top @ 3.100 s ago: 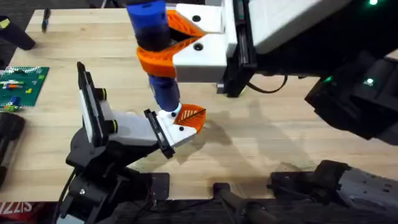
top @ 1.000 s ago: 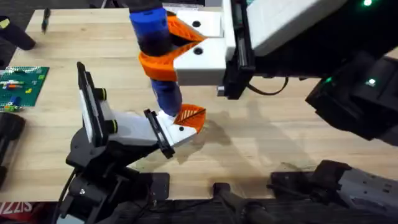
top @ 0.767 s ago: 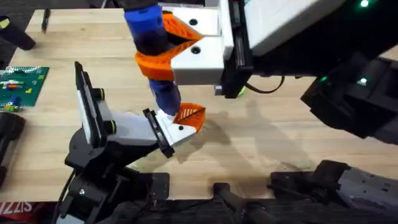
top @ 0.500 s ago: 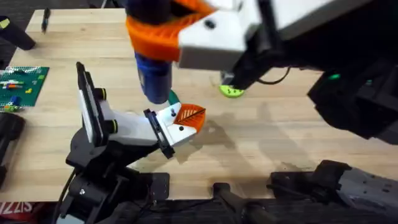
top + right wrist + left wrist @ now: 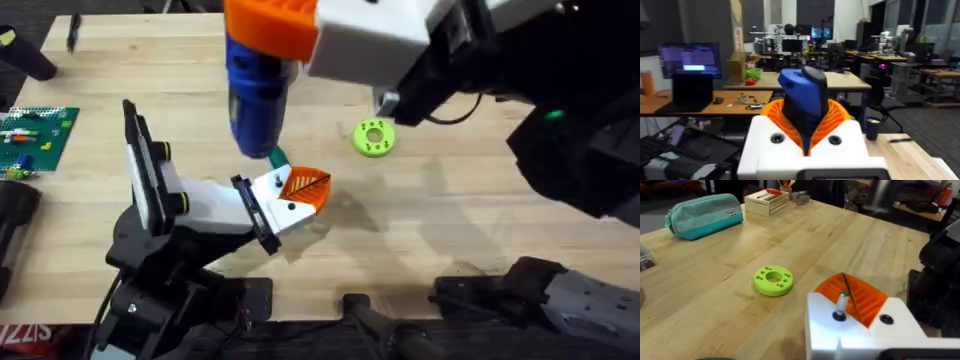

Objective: Pick up the gripper from the table and insert it into the empty holder that is missing its gripper. Then pick up a screw, insert it into the mounting hole, and use the screwdriver to tighten it. Finally, clean up the table by picking up the vegetable and placing it into the bucket.

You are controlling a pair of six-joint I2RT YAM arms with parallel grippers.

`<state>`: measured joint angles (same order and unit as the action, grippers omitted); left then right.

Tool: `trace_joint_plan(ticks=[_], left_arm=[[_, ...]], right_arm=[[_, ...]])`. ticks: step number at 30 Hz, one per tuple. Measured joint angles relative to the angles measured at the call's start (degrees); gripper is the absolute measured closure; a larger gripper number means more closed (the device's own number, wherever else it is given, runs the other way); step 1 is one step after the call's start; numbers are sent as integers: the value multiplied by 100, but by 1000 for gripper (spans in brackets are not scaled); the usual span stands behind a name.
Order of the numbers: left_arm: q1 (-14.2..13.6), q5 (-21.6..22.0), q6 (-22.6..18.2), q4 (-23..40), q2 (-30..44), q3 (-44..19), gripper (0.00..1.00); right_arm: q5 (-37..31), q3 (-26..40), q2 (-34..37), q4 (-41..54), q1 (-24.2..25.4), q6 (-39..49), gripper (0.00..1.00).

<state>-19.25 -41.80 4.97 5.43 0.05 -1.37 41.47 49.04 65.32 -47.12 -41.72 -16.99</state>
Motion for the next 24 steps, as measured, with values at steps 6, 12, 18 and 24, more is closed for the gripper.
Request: trace_joint_plan(ticks=[6,12,18,24], left_arm=[[0,0,0,0,0,0,982],[0,0,2,0,0,0,982],[0,2,0,0,0,0,982],[0,0,2,0,0,0,982]], right_arm=[[-15,15,-9,989,605,230,956],[-99,28,-7,2387,1272,334,957],[-116,28,-7,2851,1778,356,957],[-152,28,-6,3280,2241,376,957]])
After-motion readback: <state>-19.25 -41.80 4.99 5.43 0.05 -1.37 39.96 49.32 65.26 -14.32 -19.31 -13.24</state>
